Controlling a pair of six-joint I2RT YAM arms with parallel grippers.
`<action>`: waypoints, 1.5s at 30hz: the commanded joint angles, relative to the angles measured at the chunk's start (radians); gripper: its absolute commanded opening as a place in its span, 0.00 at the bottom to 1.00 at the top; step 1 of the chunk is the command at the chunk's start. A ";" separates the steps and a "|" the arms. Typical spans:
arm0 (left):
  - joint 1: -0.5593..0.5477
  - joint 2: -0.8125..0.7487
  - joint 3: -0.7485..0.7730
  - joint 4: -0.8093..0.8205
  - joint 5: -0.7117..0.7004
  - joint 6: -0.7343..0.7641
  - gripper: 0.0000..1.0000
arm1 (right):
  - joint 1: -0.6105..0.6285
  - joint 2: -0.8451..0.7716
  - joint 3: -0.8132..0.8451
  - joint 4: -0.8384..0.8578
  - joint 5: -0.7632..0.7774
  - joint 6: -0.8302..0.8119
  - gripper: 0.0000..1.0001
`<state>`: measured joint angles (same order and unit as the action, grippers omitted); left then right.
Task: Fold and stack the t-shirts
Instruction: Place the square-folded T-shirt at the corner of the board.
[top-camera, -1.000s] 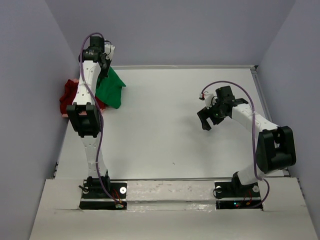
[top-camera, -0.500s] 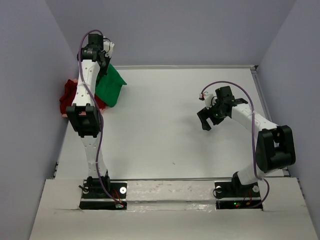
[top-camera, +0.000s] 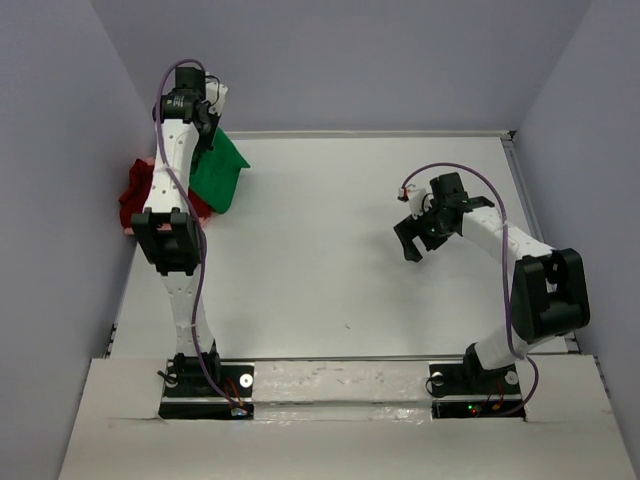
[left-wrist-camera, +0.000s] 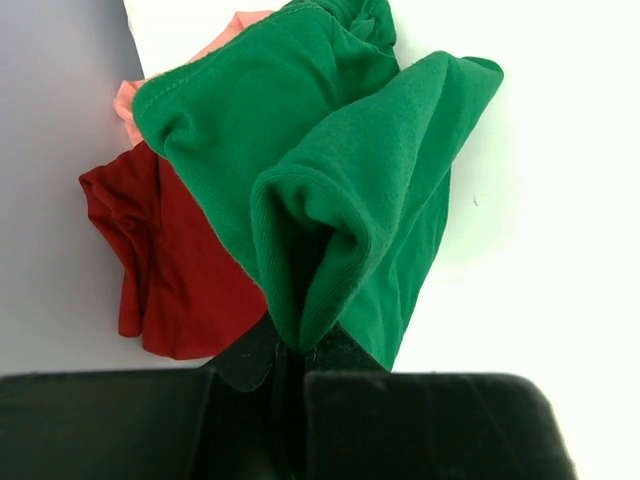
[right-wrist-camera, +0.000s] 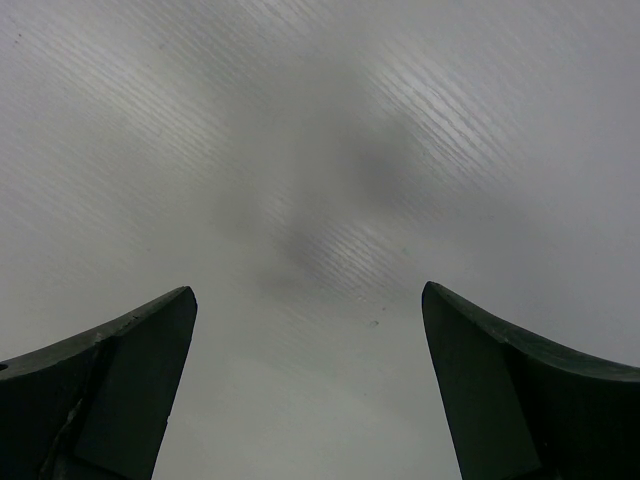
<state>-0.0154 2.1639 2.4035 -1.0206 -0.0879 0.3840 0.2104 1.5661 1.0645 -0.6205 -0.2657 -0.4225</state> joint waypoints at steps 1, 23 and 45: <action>0.008 -0.110 0.055 -0.030 -0.012 0.059 0.00 | 0.004 0.015 0.002 0.018 0.016 -0.012 1.00; 0.037 -0.173 0.040 -0.007 -0.067 0.090 0.00 | 0.014 0.029 0.002 0.019 0.039 -0.012 1.00; 0.061 -0.205 -0.171 0.180 -0.171 0.190 0.00 | 0.023 0.086 -0.008 0.018 0.086 -0.021 1.00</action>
<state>0.0341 2.0022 2.2375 -0.9066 -0.2260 0.4801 0.2241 1.6352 1.0630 -0.6201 -0.2047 -0.4286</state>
